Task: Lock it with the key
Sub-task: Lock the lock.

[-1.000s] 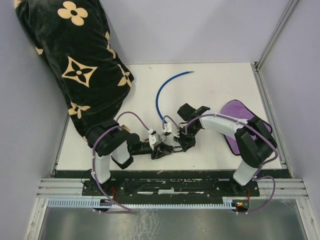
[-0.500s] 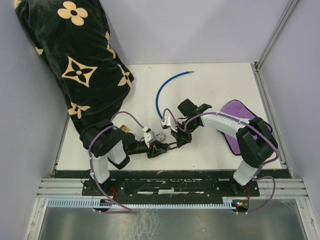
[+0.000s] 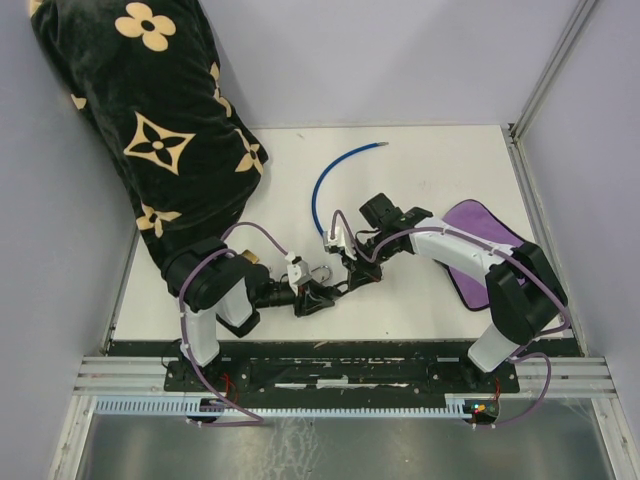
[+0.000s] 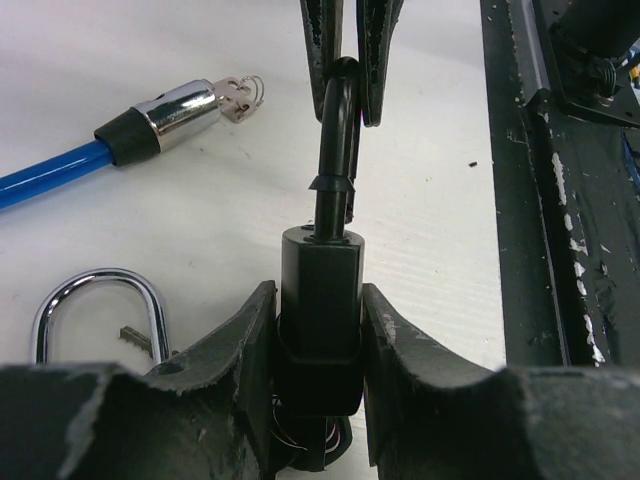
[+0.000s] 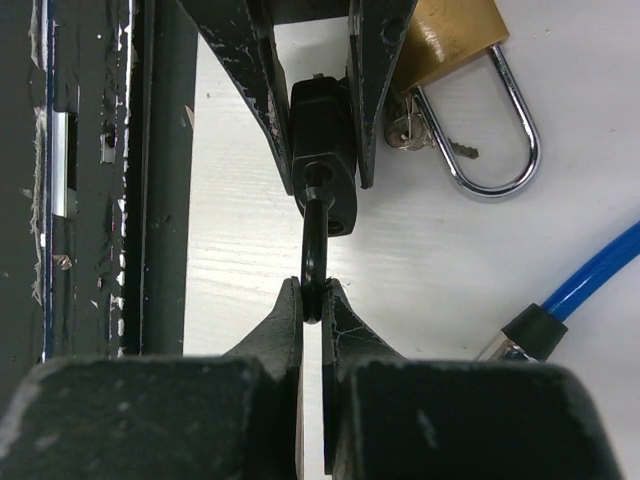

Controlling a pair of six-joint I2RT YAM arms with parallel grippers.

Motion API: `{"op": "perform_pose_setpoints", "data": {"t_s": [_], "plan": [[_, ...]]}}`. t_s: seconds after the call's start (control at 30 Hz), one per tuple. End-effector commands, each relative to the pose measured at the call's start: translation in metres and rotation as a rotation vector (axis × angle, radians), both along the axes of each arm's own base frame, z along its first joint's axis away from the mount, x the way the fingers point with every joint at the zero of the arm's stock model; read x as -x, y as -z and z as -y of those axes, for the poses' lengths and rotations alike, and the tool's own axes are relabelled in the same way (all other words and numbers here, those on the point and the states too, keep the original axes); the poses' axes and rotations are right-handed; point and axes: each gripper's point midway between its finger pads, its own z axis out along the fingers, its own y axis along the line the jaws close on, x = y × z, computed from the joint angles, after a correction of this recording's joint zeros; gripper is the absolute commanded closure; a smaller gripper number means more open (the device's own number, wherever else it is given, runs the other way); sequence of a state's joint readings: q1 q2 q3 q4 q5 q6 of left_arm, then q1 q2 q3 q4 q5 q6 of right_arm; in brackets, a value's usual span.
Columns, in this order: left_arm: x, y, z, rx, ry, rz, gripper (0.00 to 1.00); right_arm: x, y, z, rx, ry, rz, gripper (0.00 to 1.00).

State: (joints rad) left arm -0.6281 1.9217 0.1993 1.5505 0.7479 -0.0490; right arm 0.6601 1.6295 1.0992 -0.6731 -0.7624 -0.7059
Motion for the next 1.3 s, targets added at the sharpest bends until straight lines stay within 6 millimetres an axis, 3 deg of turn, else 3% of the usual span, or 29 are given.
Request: {"op": "perform_pose_setpoints", "data": {"t_s": [0.0,0.23,0.33,0.5,0.8,1.1,1.27], "plan": [[-0.042,-0.019,-0.001,0.068,-0.166,0.055,0.97,0.03,-0.044,-0.037,-0.175,-0.137,-0.055,0.98],[-0.042,-0.021,0.003,0.098,-0.157,0.025,0.95,0.025,-0.068,-0.042,-0.18,-0.12,-0.039,0.98],[-0.044,-0.027,0.003,0.118,-0.163,0.021,0.87,0.018,-0.063,-0.039,-0.12,-0.1,-0.013,0.98],[-0.043,-0.029,-0.001,0.119,-0.18,0.02,0.65,0.015,-0.044,-0.031,-0.057,-0.066,-0.019,0.98],[-0.04,-0.039,-0.004,0.146,-0.189,0.011,0.36,0.014,-0.046,-0.03,-0.052,-0.075,-0.01,0.98],[-0.039,-0.054,-0.011,0.162,-0.211,0.043,0.26,0.013,-0.054,-0.029,-0.043,-0.078,-0.006,0.98],[-0.035,-0.049,-0.007,0.126,-0.162,0.039,0.34,0.011,-0.056,-0.03,-0.021,-0.079,-0.015,0.98]]}}
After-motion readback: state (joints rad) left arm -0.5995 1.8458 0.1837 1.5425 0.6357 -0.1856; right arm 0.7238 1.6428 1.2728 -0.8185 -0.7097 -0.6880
